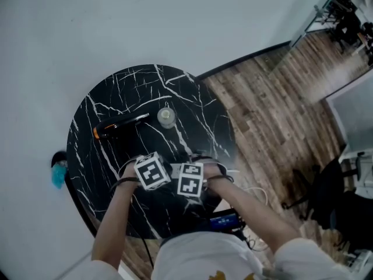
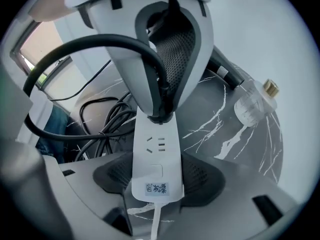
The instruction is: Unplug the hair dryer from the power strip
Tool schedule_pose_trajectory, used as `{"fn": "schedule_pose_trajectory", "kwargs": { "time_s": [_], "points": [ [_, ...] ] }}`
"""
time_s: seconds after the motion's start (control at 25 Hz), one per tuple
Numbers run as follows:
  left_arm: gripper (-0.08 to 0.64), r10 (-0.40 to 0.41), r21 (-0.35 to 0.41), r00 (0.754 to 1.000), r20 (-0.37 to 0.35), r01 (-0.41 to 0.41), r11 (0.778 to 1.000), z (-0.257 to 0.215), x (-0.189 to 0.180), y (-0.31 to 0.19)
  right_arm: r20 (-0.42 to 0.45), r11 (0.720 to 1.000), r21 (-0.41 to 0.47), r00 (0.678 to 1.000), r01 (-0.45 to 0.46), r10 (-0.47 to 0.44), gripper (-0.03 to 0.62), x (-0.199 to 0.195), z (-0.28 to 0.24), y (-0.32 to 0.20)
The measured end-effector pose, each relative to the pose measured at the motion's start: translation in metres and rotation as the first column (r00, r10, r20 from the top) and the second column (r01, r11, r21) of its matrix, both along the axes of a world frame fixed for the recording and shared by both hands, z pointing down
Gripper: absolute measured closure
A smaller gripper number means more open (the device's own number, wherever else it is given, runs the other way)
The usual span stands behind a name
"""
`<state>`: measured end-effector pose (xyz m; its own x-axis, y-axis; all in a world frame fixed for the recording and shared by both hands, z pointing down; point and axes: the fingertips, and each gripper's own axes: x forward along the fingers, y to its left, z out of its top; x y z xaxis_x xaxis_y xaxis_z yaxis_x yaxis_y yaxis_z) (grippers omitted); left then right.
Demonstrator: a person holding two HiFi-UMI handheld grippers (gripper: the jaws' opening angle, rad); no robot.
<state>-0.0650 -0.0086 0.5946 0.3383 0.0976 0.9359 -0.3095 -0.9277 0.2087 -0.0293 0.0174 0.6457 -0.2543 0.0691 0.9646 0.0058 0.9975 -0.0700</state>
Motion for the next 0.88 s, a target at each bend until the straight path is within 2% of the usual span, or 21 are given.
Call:
{"fn": "schedule_pose_trajectory", "kwargs": {
  "time_s": [0.08, 0.12, 0.16, 0.28, 0.32, 0.48, 0.6, 0.76, 0.88],
  "points": [
    [0.503, -0.026, -0.041, 0.998, -0.051, 0.024, 0.999, -0.002, 0.004, 0.000, 0.003, 1.000, 0.001, 1.000, 0.000, 0.000, 0.322, 0.000, 0.000, 0.000],
    [0.503, -0.027, -0.035, 0.998, -0.063, 0.025, 0.999, -0.003, 0.006, 0.001, 0.001, 1.000, -0.006, 1.000, -0.009, 0.009, 0.322, 0.000, 0.000, -0.001],
    [0.503, -0.018, -0.011, 0.998, -0.055, 0.017, 1.000, -0.003, 0.006, 0.004, -0.002, 1.000, -0.017, 1.000, -0.022, 0.022, 0.322, 0.001, 0.000, -0.001],
    [0.509, 0.042, 0.099, 0.998, 0.037, -0.045, 0.994, 0.001, 0.003, 0.013, 0.000, 0.998, -0.038, 0.999, -0.044, 0.044, 0.322, 0.000, -0.001, -0.001],
    [0.509, 0.042, 0.103, 0.998, 0.049, -0.047, 0.994, 0.002, 0.003, 0.014, -0.001, 0.999, -0.034, 0.999, -0.037, 0.037, 0.322, 0.000, -0.002, -0.002],
    [0.506, -0.028, -0.017, 1.000, -0.012, 0.028, 0.999, 0.000, 0.000, 0.002, -0.020, 1.000, -0.003, 1.000, 0.000, 0.000, 0.322, 0.001, -0.001, 0.000],
    [0.503, -0.038, -0.036, 0.997, -0.063, 0.035, 0.999, -0.005, 0.007, 0.000, -0.011, 1.000, -0.010, 1.000, -0.023, 0.023, 0.322, 0.001, 0.000, -0.001],
    [0.506, 0.007, 0.051, 0.999, 0.033, -0.009, 0.999, -0.001, 0.002, 0.013, -0.006, 0.998, -0.040, 0.999, -0.047, 0.047, 0.322, 0.001, -0.003, -0.002],
    [0.505, 0.003, 0.010, 0.999, 0.032, -0.003, 1.000, 0.001, 0.002, 0.016, -0.027, 1.000, -0.021, 1.000, 0.006, -0.006, 0.322, 0.002, -0.001, 0.001]
  ]
}}
